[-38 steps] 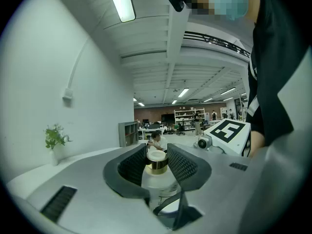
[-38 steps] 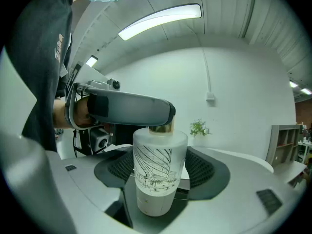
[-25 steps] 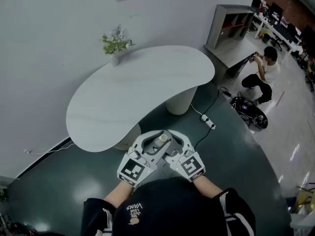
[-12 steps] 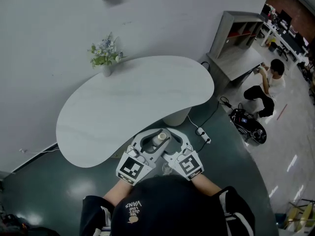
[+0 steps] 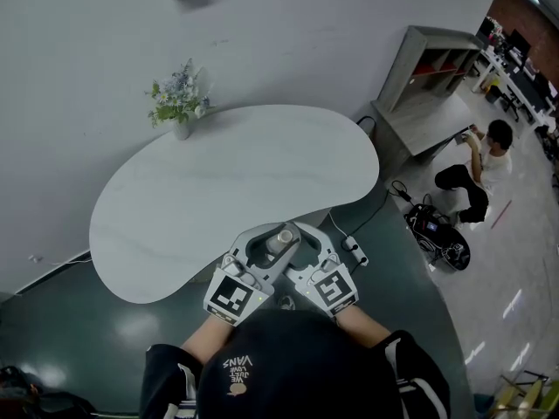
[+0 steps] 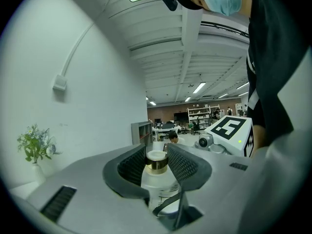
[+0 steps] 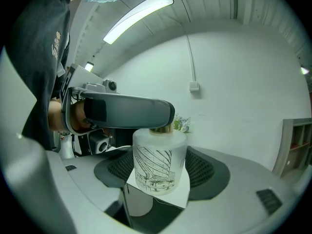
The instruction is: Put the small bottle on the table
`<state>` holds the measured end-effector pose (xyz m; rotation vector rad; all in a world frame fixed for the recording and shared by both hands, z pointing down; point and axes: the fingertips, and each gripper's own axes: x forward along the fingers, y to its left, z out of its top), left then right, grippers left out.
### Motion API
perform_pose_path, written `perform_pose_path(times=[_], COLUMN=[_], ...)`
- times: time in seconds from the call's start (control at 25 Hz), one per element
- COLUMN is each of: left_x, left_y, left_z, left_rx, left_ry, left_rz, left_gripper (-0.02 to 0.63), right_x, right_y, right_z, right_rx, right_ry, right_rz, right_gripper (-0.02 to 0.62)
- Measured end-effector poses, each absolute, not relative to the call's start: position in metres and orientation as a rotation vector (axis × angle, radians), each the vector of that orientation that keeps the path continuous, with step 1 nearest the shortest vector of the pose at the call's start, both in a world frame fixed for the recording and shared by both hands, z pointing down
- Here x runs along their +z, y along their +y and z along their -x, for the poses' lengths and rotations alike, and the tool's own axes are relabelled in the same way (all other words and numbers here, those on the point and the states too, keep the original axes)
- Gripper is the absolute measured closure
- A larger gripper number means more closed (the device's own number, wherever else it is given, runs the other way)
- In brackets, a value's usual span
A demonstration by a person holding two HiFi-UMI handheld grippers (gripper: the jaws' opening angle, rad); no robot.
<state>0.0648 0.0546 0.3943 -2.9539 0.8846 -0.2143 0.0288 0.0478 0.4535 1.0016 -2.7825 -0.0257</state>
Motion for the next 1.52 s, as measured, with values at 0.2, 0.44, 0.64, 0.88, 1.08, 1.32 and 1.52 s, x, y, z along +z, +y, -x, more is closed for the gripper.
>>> perform_pose_path(times=[0.2,0.44,0.64,0.88,1.08,1.32,1.52], left_x=[0.404,0.417,0.422,0.435,0.451,0.465,0.483], left_y=[0.029,-0.010,-0.057,-0.120,-0.167,-0.213,-0.246], left_z=[-0.067,-0.061,-0.051,-0.034,-0.025,-0.013,-0.006], left_rx=[-0.227,-0.242,-0.245,-0.275,-0.323,-0.312,-0.340], left_ry=[0.882,0.878,0.906,0.951,0.978,1.014,1.072], left_rz=[2.963,2.986,2.993,2.994,3.018,3.044,3.036], left_gripper=[0.454,0.454,0.454,0.454,0.453,0.454,0.454], right_x=[0.463,0.474,0.478,0.489,0.505,0.520,0.537], right_y=[0.023,-0.015,-0.060,-0.120,-0.165,-0.209,-0.241], right_z=[-0.031,-0.025,-0.015,0.001,0.009,0.020,0.028], right_rx=[0.003,0.065,0.066,0.072,0.096,0.095,0.108], right_ry=[-2.780,-2.752,-2.739,-2.739,-2.727,-2.736,-2.738], right_rz=[-1.018,-1.047,-1.045,-1.021,-1.003,-0.984,-0.948], right_gripper=[0.310,0.310,0.310,0.310,0.310,0.310,0.310])
